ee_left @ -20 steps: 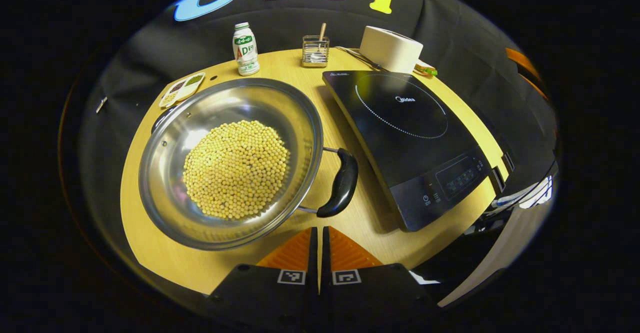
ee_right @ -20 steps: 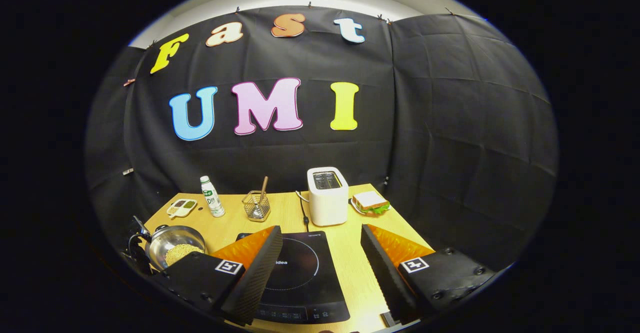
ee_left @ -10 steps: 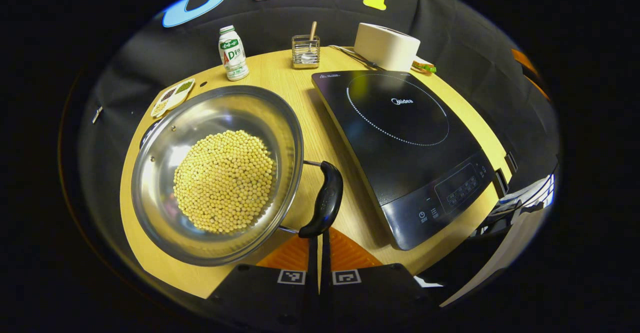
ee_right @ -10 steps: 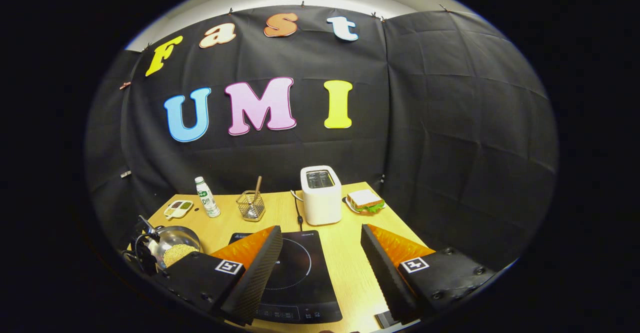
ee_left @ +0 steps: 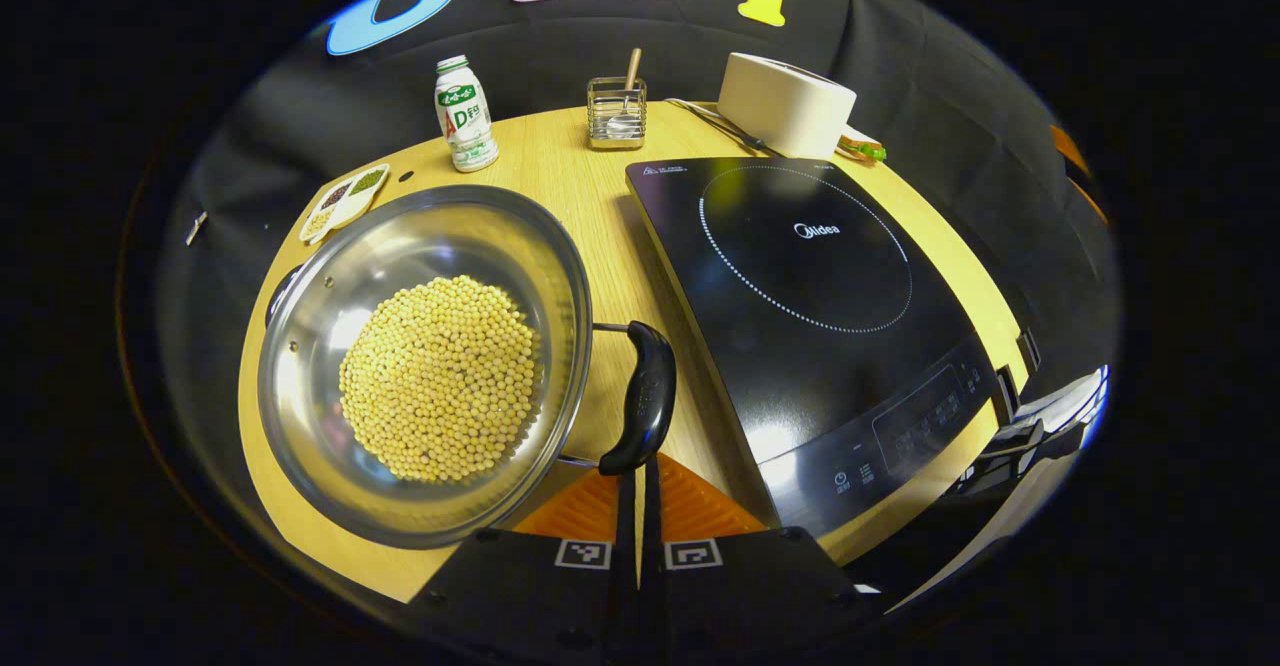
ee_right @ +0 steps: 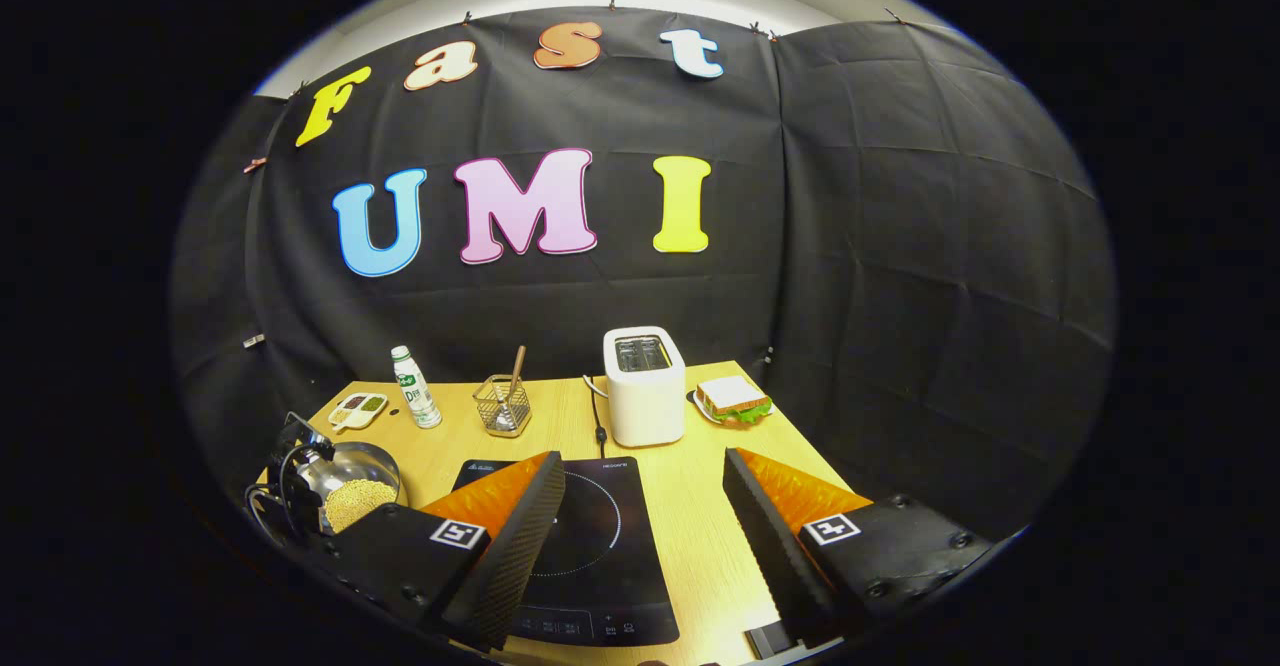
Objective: First push the handle of the pot to place it horizontally, then grasp the pot with both hands and set it on the induction cooktop.
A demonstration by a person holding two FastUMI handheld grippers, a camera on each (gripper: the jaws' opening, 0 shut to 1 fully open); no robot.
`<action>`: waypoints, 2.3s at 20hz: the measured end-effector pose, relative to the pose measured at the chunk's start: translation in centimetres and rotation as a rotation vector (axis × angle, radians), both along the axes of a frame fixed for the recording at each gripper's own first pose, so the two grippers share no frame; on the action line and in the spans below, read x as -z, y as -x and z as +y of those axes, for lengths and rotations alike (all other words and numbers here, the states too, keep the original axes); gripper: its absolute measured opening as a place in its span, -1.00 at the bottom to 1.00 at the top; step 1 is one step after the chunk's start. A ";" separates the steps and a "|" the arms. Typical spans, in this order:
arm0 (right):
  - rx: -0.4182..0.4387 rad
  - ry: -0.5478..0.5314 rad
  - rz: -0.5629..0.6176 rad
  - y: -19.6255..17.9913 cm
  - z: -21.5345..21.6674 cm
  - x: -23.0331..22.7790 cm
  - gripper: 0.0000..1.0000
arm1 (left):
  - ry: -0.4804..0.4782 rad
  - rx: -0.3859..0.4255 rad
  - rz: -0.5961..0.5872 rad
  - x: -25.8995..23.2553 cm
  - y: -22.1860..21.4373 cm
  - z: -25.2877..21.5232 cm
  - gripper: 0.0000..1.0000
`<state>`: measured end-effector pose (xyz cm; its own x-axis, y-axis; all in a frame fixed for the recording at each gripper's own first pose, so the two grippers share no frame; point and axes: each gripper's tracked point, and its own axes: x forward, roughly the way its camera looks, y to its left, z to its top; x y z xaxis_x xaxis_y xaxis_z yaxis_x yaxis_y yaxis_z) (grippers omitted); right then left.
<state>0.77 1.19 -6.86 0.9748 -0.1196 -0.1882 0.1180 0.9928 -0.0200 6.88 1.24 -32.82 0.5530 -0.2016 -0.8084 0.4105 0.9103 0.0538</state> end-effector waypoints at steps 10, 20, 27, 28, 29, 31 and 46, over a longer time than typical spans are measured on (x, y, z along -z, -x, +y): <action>0.021 0.011 -0.001 -0.2 -1.3 -0.2 0.98 | 0.027 0.005 -0.021 -1.0 -4.0 -2.0 -0.89; 0.046 0.040 0.000 -0.1 -2.5 -0.3 0.98 | 0.072 -0.021 -0.023 -1.6 -8.0 -3.0 -0.89; 0.062 0.049 0.011 0.2 -2.9 -0.1 0.99 | 0.064 -0.007 -0.034 -1.8 -9.4 -3.2 -0.90; 0.064 0.050 0.012 0.3 -2.9 -0.1 0.98 | 0.061 -0.005 -0.036 -1.8 -9.6 -3.3 -0.89; 0.066 0.049 0.012 0.3 -3.0 -0.1 0.98 | 0.059 -0.004 -0.038 -1.8 -9.7 -3.3 -0.90; 0.070 0.049 0.012 0.5 -3.0 -0.1 0.98 | 0.062 -0.005 -0.040 -1.8 -9.7 -3.2 -0.90; -0.005 0.067 0.007 0.7 0.6 -0.1 0.99 | 0.221 -0.038 -0.121 -5.3 -5.0 -2.8 -0.89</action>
<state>0.06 1.81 -6.77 0.9740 -0.1274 -0.1872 0.1127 0.9898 -0.0871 11.88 -1.61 -27.55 0.6533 -0.3435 -0.6746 0.3786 0.9200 -0.1019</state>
